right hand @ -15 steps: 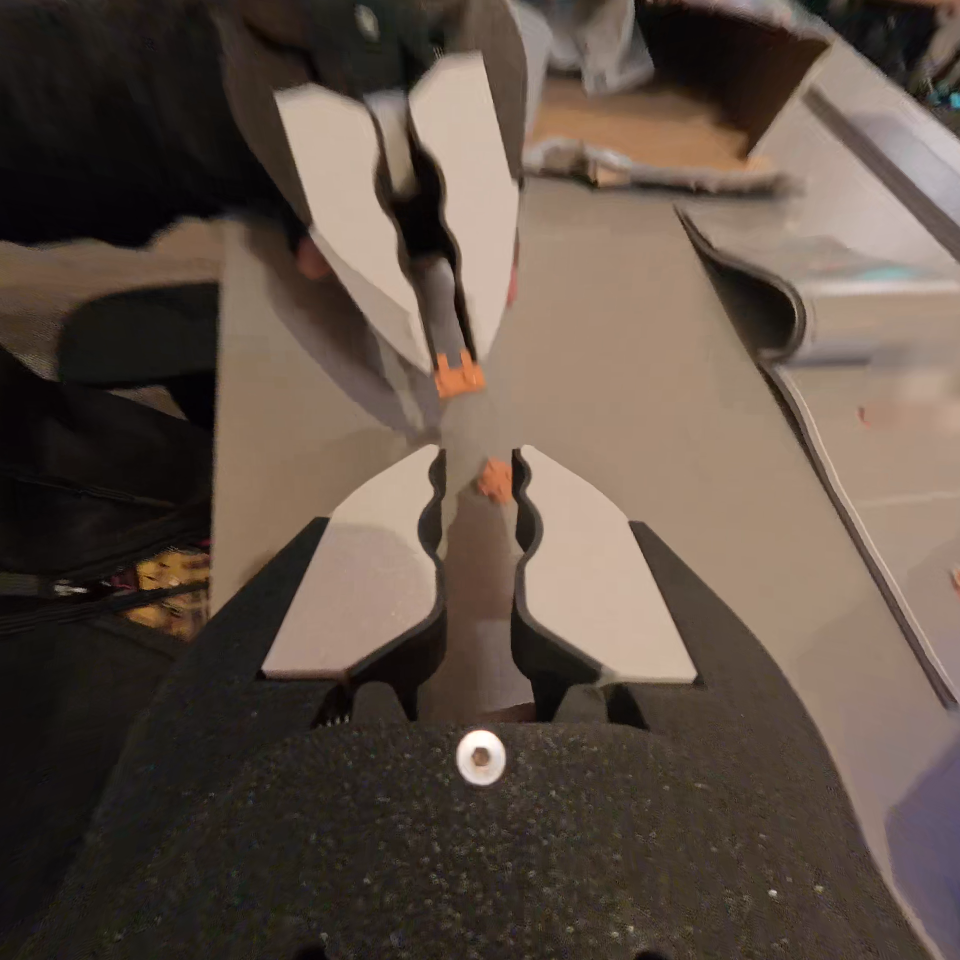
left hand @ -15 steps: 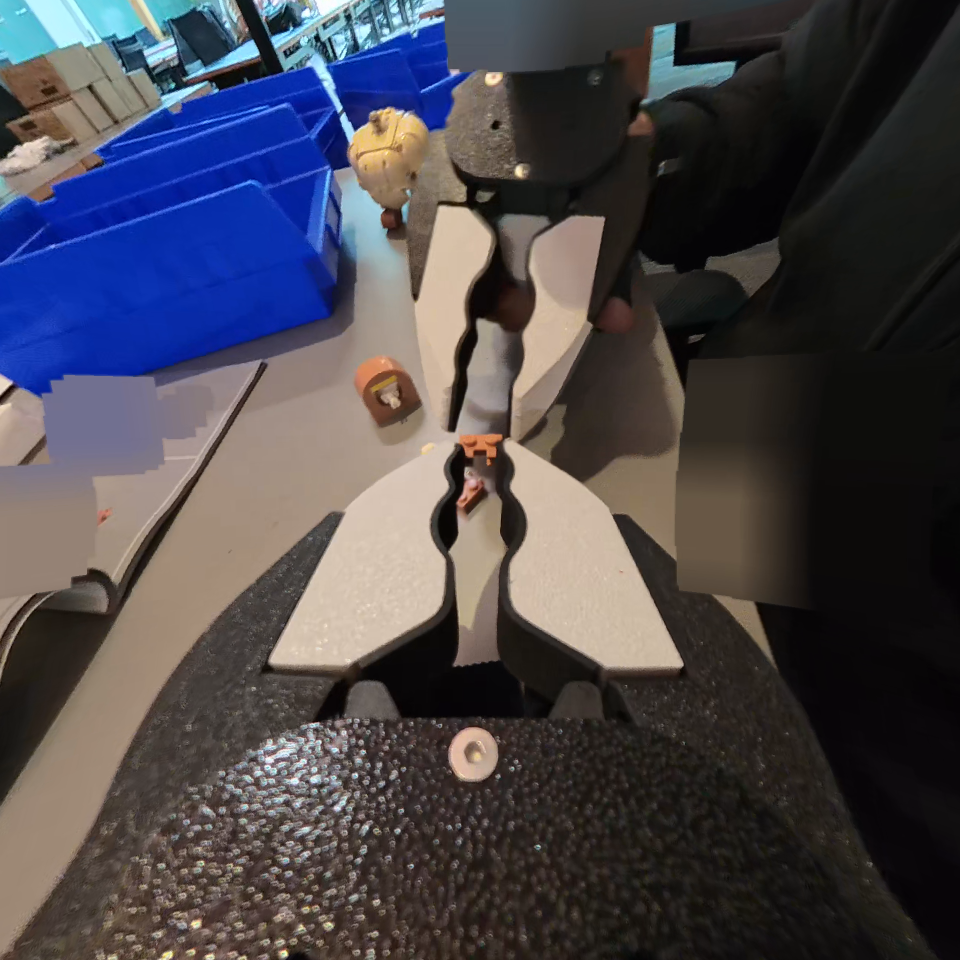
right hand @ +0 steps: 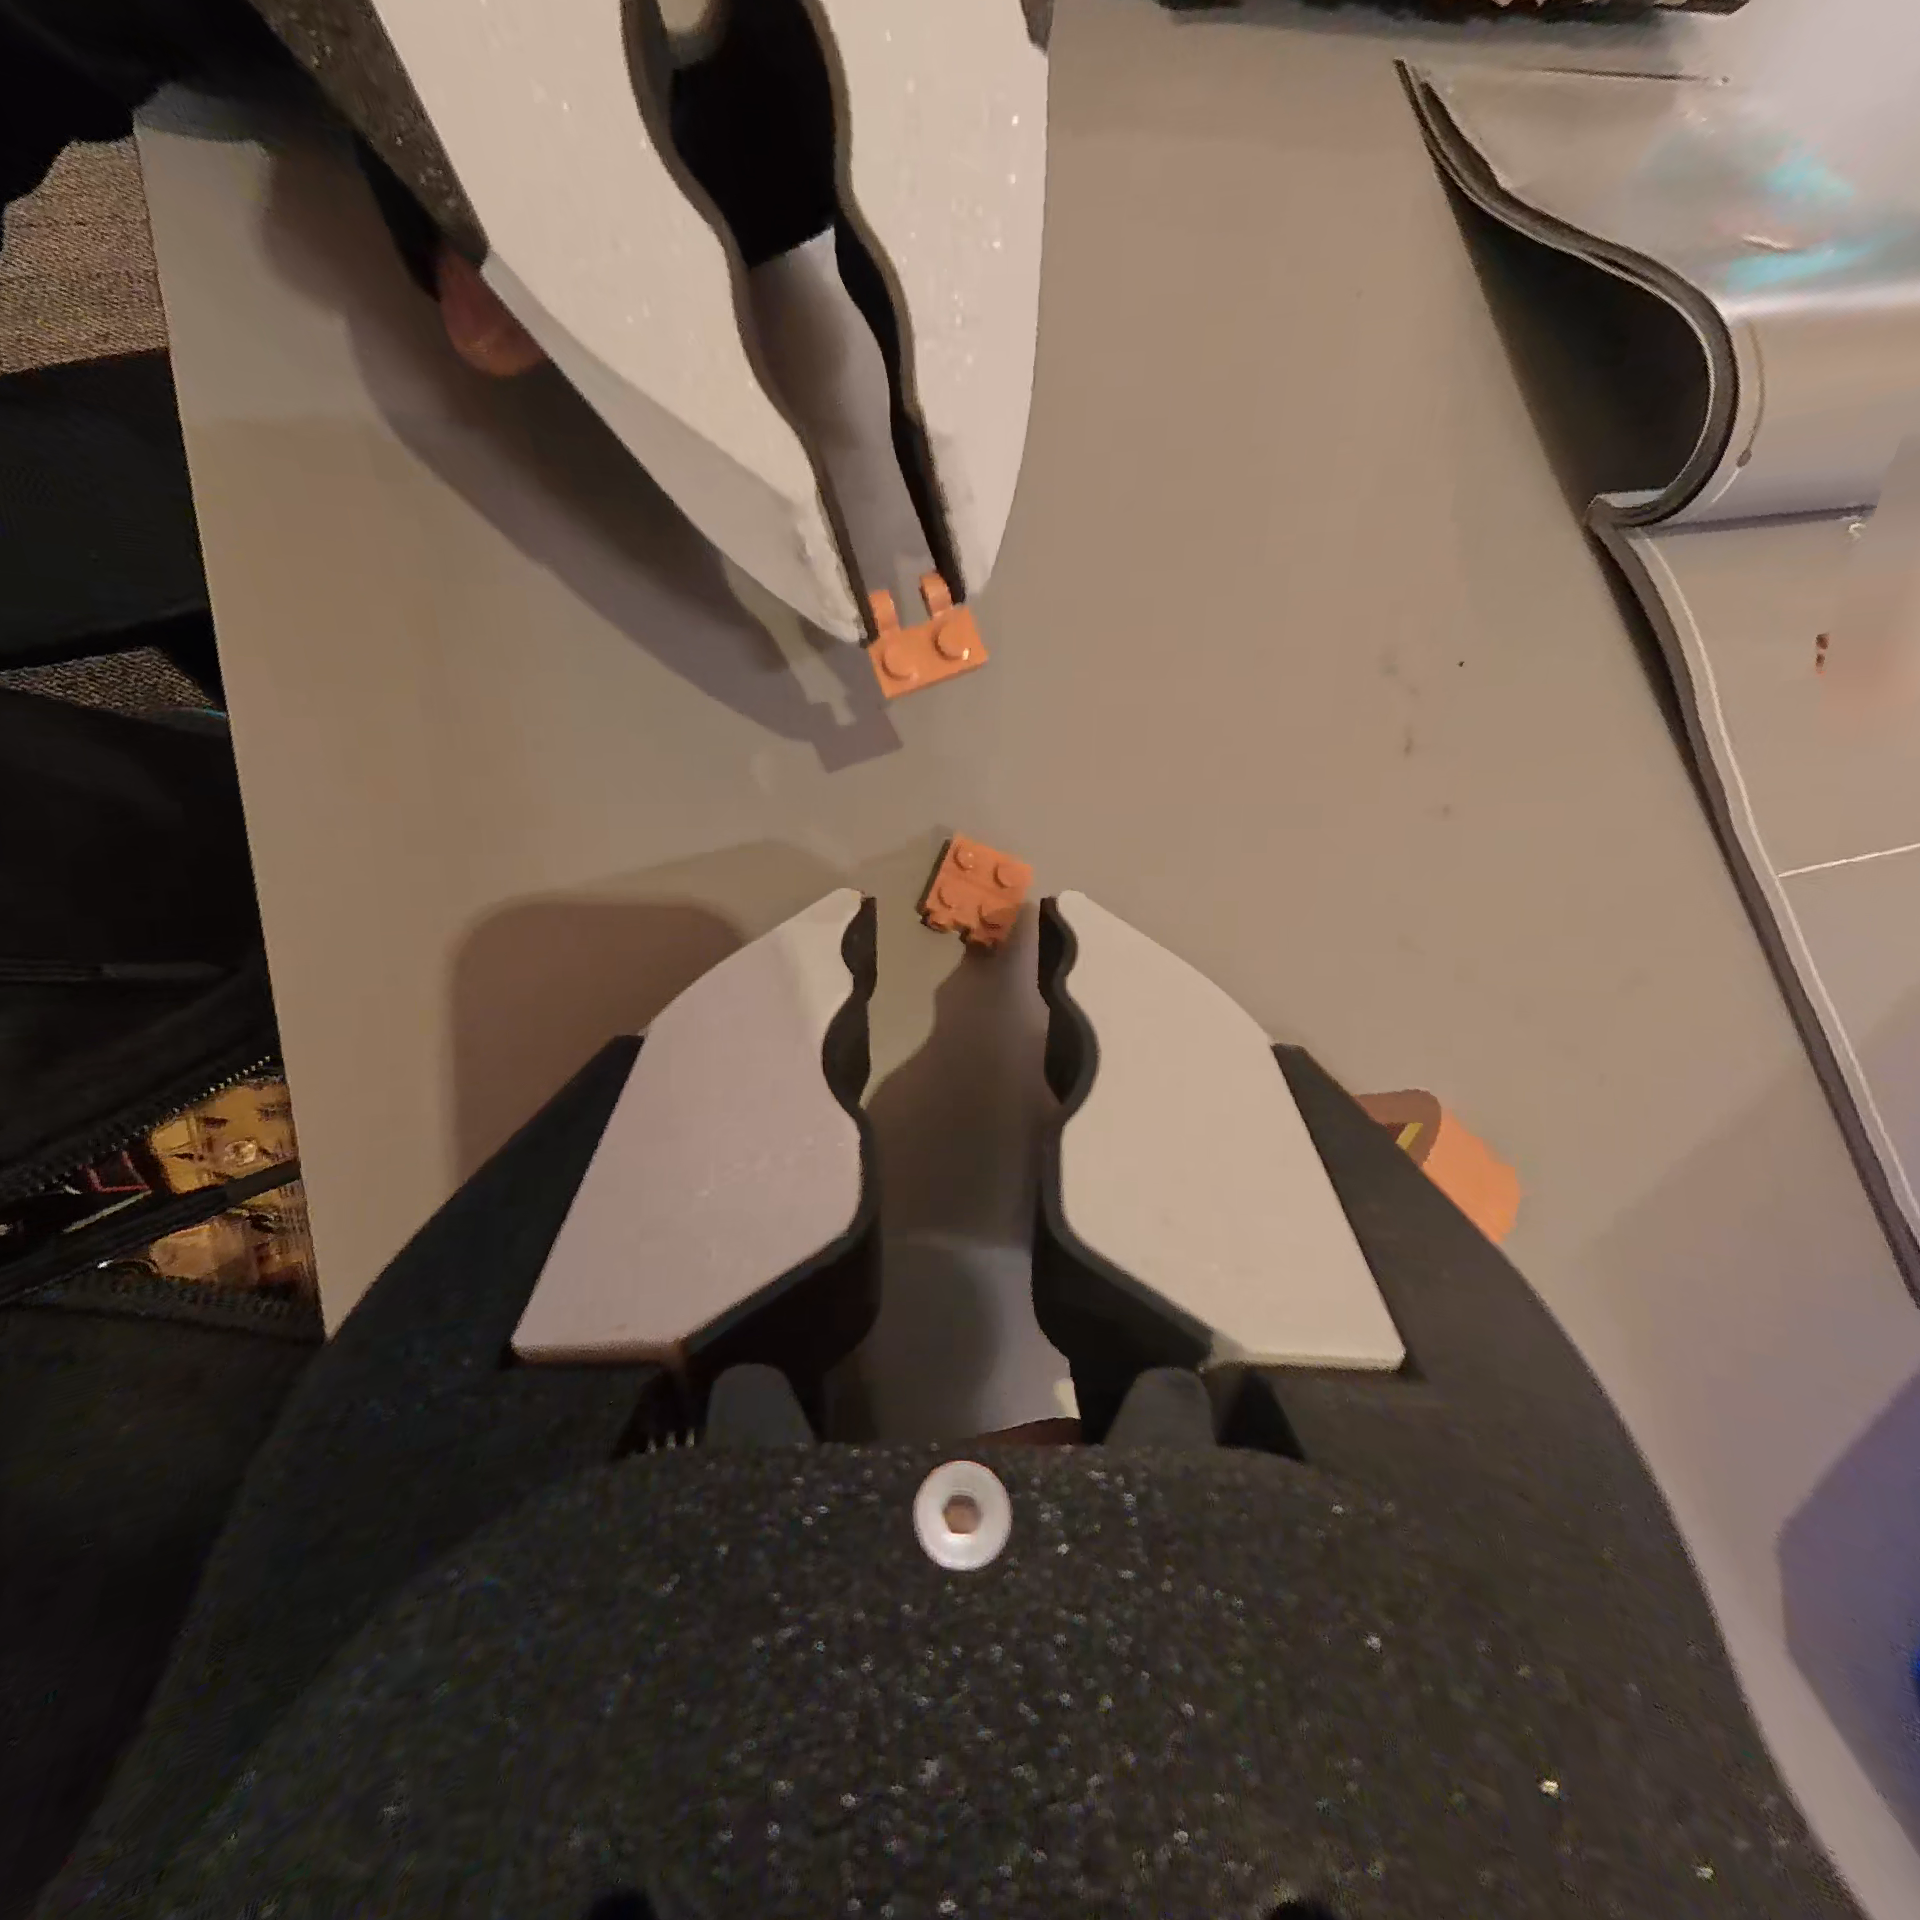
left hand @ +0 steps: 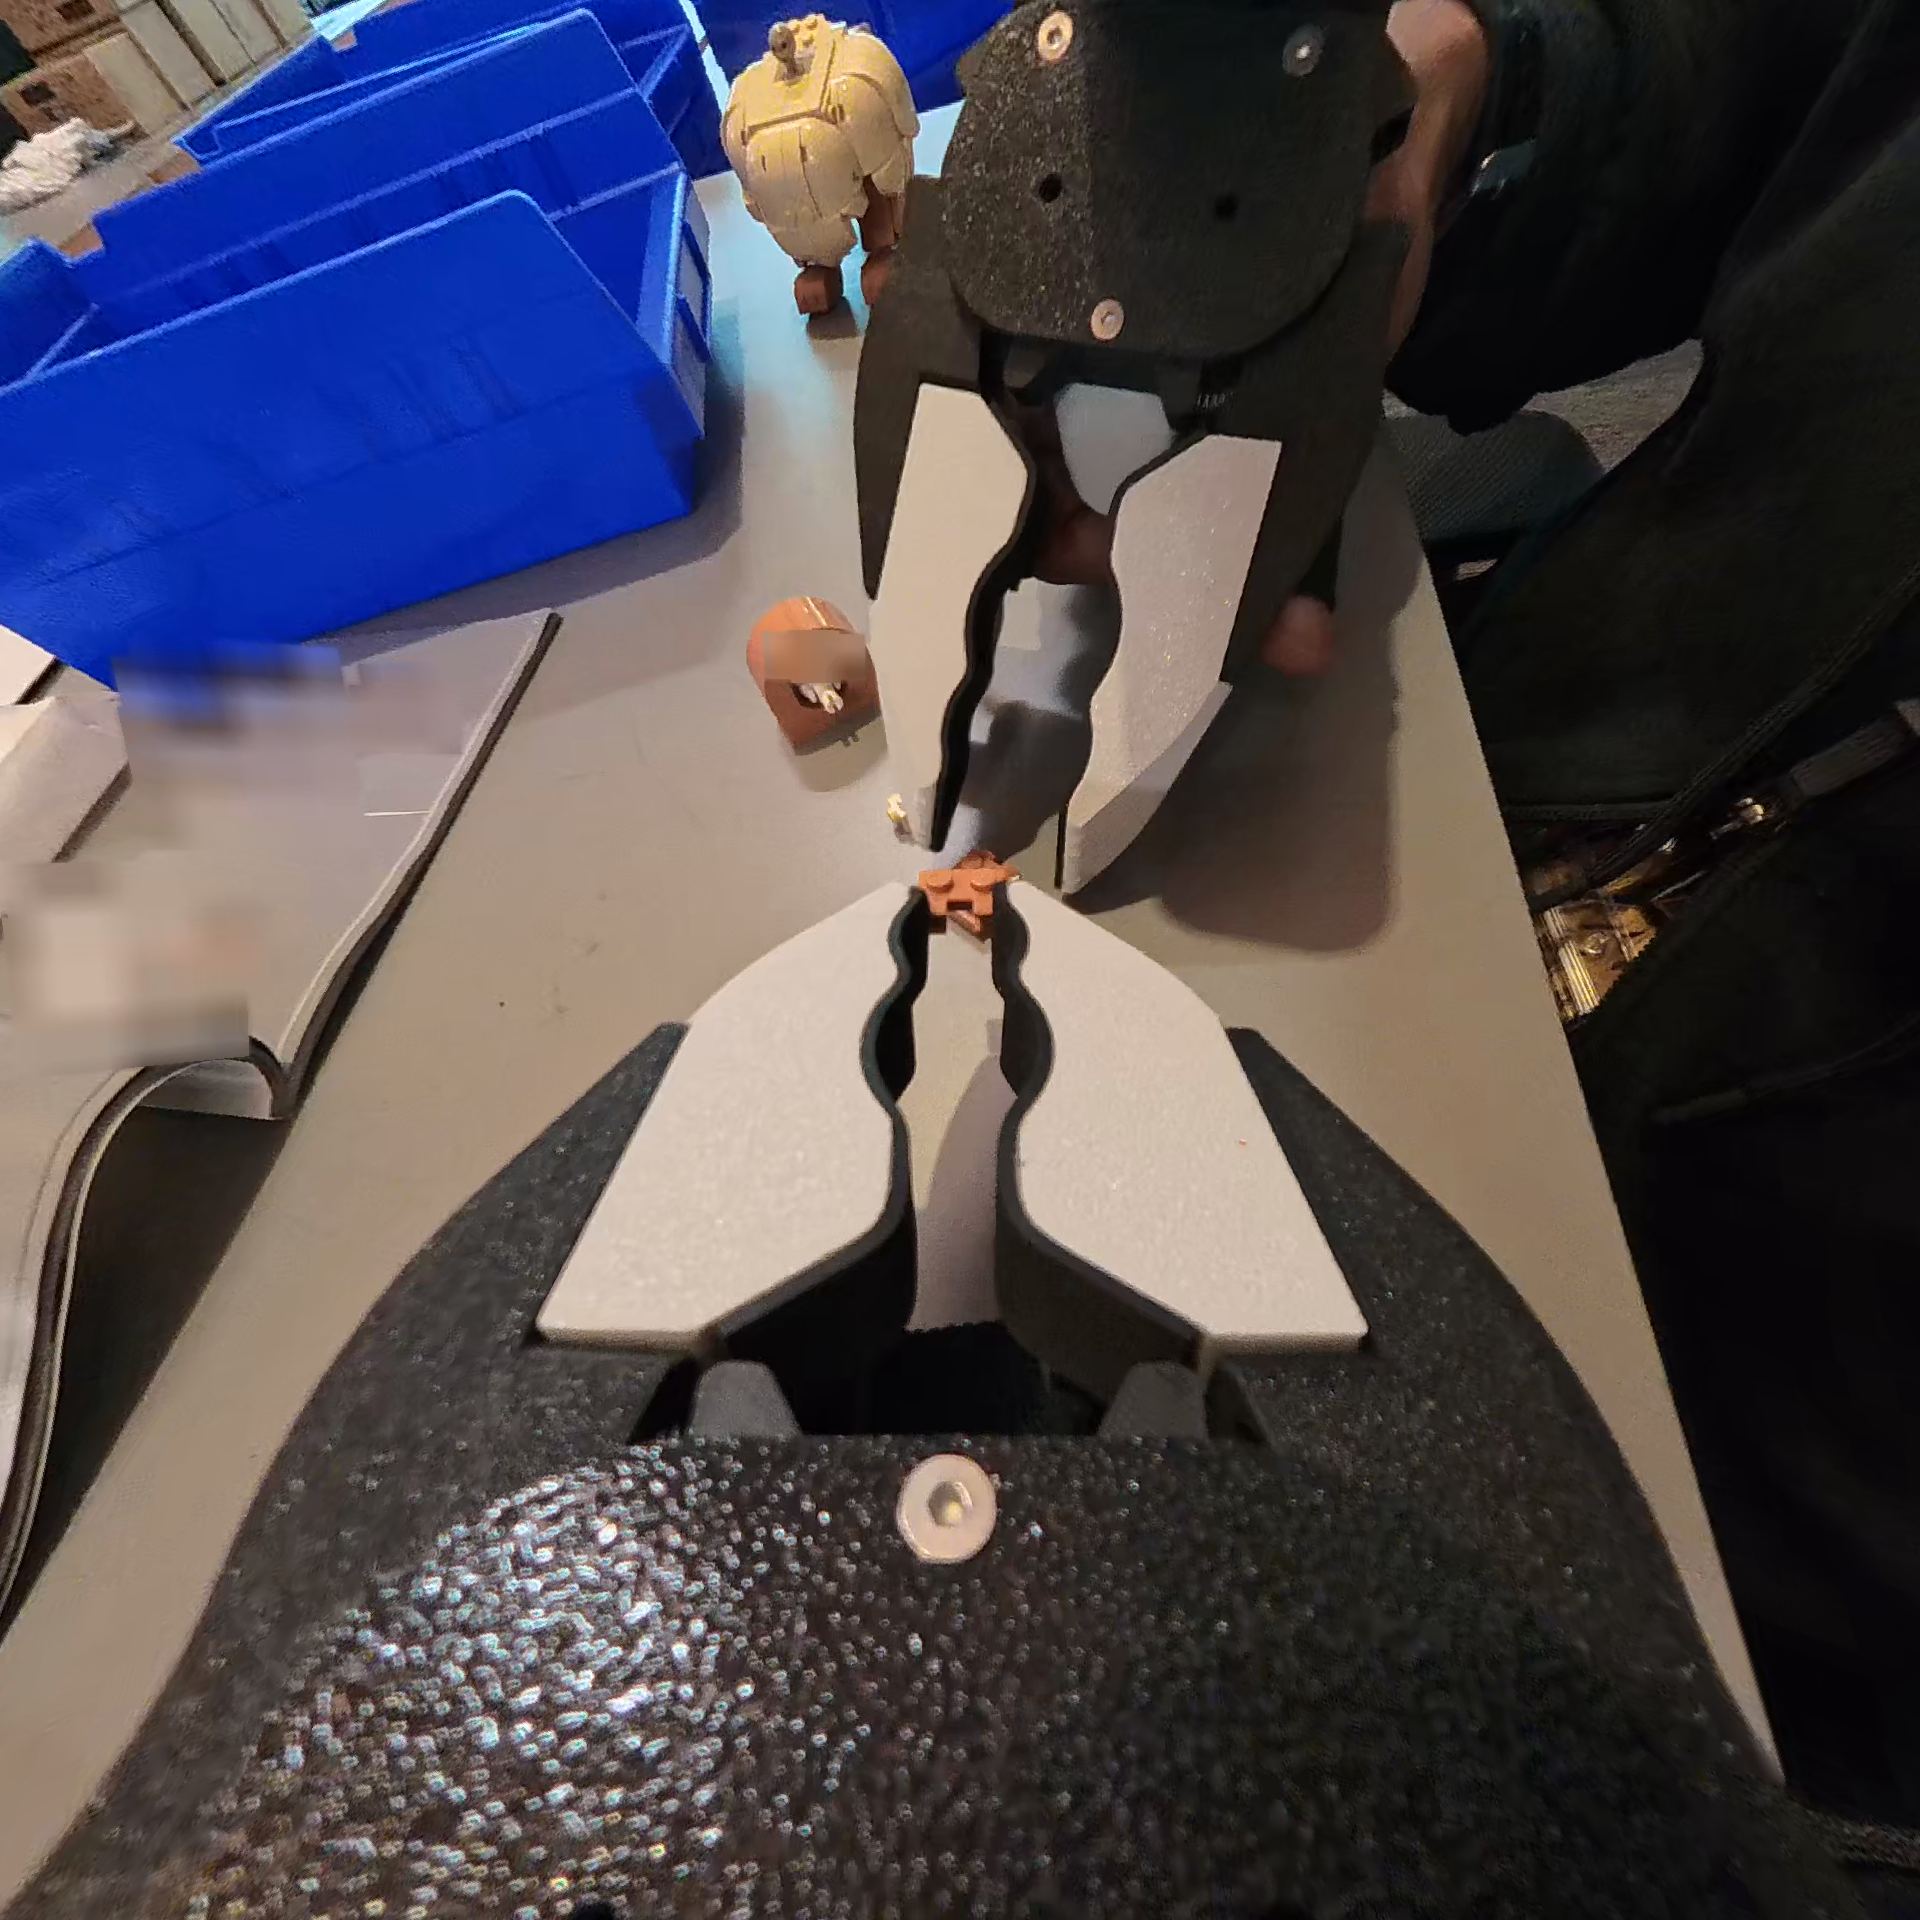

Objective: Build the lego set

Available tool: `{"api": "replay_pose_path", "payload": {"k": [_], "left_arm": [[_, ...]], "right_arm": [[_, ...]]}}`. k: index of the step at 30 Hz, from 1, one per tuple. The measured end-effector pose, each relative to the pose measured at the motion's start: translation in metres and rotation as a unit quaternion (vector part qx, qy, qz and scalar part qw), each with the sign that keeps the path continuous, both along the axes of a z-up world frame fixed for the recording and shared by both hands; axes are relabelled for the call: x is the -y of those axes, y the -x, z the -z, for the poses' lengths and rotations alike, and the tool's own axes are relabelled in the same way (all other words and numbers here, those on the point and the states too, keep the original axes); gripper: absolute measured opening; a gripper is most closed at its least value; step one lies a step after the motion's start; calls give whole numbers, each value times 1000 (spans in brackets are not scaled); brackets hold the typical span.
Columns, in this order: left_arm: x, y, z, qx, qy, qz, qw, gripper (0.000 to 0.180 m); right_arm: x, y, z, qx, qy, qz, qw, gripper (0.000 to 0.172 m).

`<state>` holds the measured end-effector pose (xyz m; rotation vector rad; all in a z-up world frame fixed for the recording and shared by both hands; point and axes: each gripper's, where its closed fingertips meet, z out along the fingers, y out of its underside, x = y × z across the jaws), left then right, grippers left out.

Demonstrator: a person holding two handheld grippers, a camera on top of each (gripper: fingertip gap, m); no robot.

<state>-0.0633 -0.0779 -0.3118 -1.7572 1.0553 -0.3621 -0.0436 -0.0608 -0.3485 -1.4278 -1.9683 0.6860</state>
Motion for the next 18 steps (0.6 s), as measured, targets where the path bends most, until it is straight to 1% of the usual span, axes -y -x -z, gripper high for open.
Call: {"api": "replay_pose_path", "payload": {"k": [6, 18], "left_arm": [[-1, 0, 0, -1, -4, -4, 1000, 11], [-1, 1, -1, -2, -9, -9, 1000, 11]], "right_arm": [[2, -4, 2, 10, 22, 1, 1000, 27], [1, -5, 4, 24, 38, -3, 999, 27]]}}
